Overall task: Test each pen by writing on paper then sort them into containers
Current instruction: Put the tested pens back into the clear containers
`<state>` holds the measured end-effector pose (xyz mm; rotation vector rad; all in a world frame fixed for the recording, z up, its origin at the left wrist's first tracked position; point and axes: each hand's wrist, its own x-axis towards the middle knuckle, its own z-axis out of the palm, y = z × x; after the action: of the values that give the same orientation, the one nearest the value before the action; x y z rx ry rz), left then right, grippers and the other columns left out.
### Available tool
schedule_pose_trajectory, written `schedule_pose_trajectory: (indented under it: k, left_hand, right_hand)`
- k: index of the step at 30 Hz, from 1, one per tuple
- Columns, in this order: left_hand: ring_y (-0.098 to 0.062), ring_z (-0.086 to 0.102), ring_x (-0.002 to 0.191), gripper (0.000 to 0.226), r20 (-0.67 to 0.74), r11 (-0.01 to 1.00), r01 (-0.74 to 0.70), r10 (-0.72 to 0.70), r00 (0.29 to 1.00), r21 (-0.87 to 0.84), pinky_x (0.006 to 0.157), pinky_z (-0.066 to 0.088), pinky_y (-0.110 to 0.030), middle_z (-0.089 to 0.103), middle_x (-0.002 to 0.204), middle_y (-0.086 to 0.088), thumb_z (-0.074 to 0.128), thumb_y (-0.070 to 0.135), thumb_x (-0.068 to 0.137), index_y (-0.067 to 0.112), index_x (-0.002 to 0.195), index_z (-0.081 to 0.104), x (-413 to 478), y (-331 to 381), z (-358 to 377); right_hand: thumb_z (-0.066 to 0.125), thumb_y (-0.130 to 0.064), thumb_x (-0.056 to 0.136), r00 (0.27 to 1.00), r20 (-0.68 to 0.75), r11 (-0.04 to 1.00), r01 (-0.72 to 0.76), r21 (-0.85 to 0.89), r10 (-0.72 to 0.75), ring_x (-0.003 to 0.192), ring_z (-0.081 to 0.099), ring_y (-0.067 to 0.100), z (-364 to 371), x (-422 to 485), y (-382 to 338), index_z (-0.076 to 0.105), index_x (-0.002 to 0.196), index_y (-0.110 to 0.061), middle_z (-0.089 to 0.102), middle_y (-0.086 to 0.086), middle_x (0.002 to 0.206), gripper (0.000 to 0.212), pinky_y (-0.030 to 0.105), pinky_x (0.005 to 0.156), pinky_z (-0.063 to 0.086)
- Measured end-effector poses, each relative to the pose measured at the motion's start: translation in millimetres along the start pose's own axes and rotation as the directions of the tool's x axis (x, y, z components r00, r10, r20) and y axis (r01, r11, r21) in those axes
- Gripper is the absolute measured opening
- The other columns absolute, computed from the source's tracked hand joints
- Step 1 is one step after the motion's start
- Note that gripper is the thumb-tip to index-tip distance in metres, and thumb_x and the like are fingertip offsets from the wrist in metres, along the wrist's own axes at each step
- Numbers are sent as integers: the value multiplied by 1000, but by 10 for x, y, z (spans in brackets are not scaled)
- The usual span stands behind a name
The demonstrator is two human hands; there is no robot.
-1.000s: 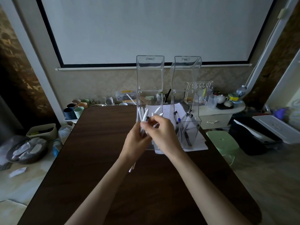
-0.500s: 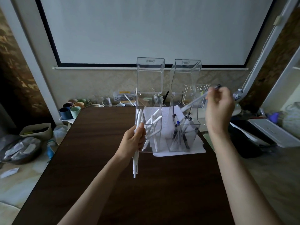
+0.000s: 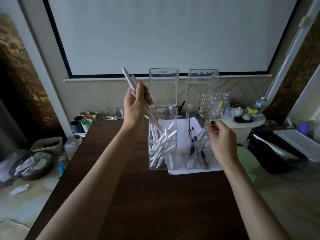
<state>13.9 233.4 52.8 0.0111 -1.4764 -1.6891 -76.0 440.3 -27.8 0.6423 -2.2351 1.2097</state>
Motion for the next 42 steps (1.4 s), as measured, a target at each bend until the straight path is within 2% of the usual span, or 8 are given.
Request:
schedule_pose_trajectory:
  k: [6,11,17,23,26,30,34,42]
  left_hand:
    - [-9,61,76,6,10,984,96,-99,995,151,76,50,-23,62,81,-3,53,13,94,13,94,59,139,-440,105]
    - [-13,55,111,49,213,908,7,-106,971,419,95,47,-26,53,123,-12,60,1,88,7,133,42,-38,-675,4]
    - [-10,39,120,85,95,865,-106,68,993,490,102,35,-22,31,133,-8,78,33,72,16,139,29,-396,-627,-209]
    - [-24,7,142,142,236,823,218,-387,891,525,110,26,-54,-6,154,3,83,66,41,47,140,-16,-611,-1188,-614]
    - [-33,30,136,129,302,797,266,-480,823,542,103,35,-57,15,154,-13,87,59,45,65,132,-8,-610,-1367,-685]
    - [-27,50,122,117,323,787,244,-485,812,567,98,44,-50,51,135,-11,83,56,56,40,145,9,-593,-1297,-706]
    - [-23,57,115,112,387,810,207,-466,796,548,93,49,-34,57,124,-8,83,43,61,21,146,15,-675,-1165,-869]
    - [-18,61,111,109,365,815,256,-483,796,521,97,47,-39,62,119,-8,82,33,66,41,144,6,-885,-945,-1162]
  right_hand:
    - [59,-24,92,993,72,990,-89,-114,97,53,49,14,-21,124,61,53,72,-11,51,-6,58,24,26,47,29]
    - [62,-25,89,982,93,970,-144,-194,165,56,55,22,-82,231,100,59,71,-7,55,1,59,26,28,49,37]
    - [64,-31,88,868,396,899,-119,-421,300,47,46,15,-64,403,67,65,73,-4,49,0,52,31,24,48,31]
    - [56,-27,92,996,43,995,-86,59,84,50,44,6,-171,208,-53,66,97,-10,51,-8,59,20,21,48,32]
    - [52,-19,93,982,189,960,-74,269,23,59,55,20,-133,-10,-252,64,90,-15,58,3,65,13,31,55,43]
    - [54,-17,93,935,355,958,-126,259,27,77,60,13,120,-282,-365,61,101,-16,61,-4,82,12,24,66,48]
    - [48,-38,96,936,342,914,-213,344,90,100,57,7,282,-227,-595,52,123,-16,57,-8,111,35,22,88,47]
    - [16,-58,97,847,504,760,-437,481,169,130,42,18,613,625,-1214,40,140,-11,44,6,144,68,41,113,27]
